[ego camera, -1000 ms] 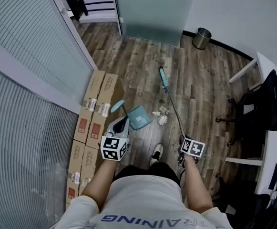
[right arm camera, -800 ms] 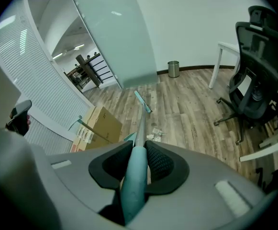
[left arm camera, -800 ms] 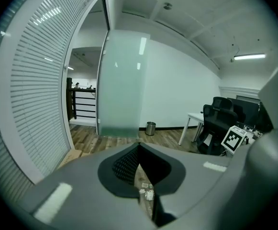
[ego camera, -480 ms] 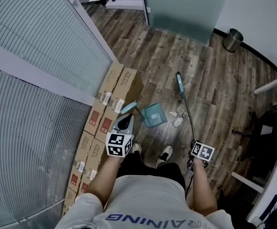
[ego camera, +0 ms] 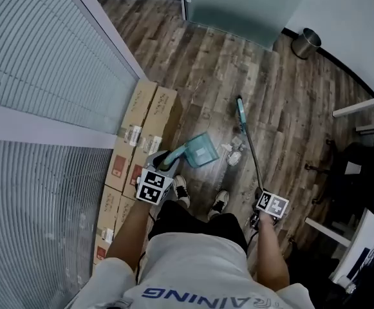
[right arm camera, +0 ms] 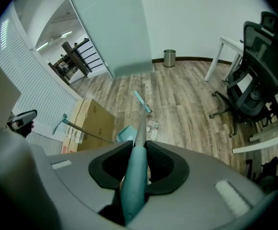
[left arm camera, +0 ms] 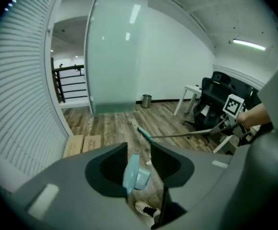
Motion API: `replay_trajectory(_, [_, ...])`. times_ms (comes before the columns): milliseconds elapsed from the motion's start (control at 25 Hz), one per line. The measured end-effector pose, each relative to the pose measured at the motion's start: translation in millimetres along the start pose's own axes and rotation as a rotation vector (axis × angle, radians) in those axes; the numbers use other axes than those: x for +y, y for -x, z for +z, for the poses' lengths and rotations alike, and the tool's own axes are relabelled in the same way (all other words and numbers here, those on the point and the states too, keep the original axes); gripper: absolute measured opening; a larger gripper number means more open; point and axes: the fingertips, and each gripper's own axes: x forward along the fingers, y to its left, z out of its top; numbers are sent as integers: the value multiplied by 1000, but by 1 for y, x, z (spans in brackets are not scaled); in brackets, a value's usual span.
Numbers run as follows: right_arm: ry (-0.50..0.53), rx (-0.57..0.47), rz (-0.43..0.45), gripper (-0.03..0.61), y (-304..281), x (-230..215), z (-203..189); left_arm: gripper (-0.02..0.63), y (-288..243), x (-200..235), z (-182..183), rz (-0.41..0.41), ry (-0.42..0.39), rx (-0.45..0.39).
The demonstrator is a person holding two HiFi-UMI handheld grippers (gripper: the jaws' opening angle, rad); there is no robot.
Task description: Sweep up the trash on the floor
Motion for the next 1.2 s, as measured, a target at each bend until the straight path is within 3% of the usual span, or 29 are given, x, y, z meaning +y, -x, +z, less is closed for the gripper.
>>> replay_trajectory(240, [-52,5,-72,106,-7,20,8,239,-61,12,-47,-192,-175,275])
replay_trajectory(520, [-54,39,-124,106,-19,1,14,258,-99,5,-80,-250,-232,407])
replay_trajectory(640, [-68,58,-134,106,-22,-14,11,233,-105,-2,-87,-250,-263,441])
replay_trajectory(720, [-79,69,-138,106,-25,-23,8,149,-108,-4,-86,-235,-265,439])
replay_trajectory(880, [-86,95,-148,106,-32,-41,0,135,-112,-10,-82,-238,-244,436])
replay_trajectory(1080, [-110,142,-167,106,-46,-56,-18,127,-113,-22,-81,-295,-398,455])
replay_trajectory(1200, [-127,166,-178,104,-54,-65,-26,127,-121,-23,-75,-302,-419,460])
